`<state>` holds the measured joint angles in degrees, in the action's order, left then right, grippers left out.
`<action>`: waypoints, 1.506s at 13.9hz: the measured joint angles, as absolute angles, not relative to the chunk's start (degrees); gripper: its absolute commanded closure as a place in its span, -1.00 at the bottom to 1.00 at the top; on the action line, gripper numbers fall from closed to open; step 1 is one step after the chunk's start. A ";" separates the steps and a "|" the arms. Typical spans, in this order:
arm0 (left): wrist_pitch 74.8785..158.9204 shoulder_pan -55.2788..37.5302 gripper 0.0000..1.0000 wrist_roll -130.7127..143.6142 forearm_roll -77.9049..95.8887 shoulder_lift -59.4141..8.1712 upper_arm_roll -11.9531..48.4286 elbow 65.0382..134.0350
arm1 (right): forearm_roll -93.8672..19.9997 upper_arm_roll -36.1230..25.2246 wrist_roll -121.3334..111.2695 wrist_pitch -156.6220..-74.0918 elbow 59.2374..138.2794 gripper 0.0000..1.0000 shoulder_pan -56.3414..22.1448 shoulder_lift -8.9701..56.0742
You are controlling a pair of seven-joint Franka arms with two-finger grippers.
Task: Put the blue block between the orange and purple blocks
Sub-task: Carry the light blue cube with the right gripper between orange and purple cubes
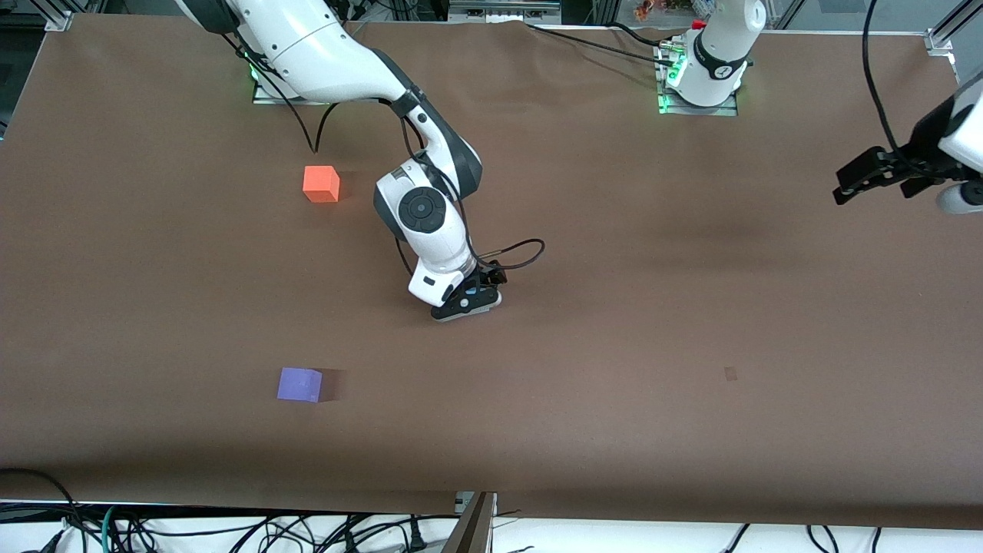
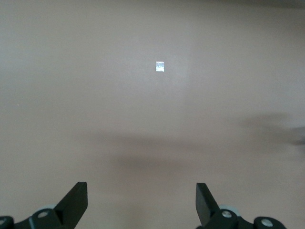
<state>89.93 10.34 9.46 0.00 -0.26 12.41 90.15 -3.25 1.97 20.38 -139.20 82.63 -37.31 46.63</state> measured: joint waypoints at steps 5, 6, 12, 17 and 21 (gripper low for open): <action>89.74 10.53 -1.00 9.45 0.00 -0.26 12.09 90.07 | -3.01 1.93 20.35 -139.19 83.74 0.12 -37.38 46.99; 89.68 10.54 -1.00 9.44 -0.01 -0.27 11.96 90.07 | -2.40 1.92 20.35 -139.19 83.79 0.24 -37.38 46.99; 89.21 -1.22 -1.00 9.27 -0.01 -0.25 0.00 90.01 | -1.41 0.81 20.35 -136.88 83.21 0.31 -37.43 46.29; 89.03 -2.81 -1.00 9.27 -0.01 -0.22 0.02 89.70 | -1.47 -9.17 20.64 -120.43 82.47 0.31 -36.58 37.45; 88.92 -2.98 -1.00 9.27 -0.01 -0.22 0.12 89.65 | -1.49 -13.69 19.08 -118.23 88.11 0.34 -33.58 33.55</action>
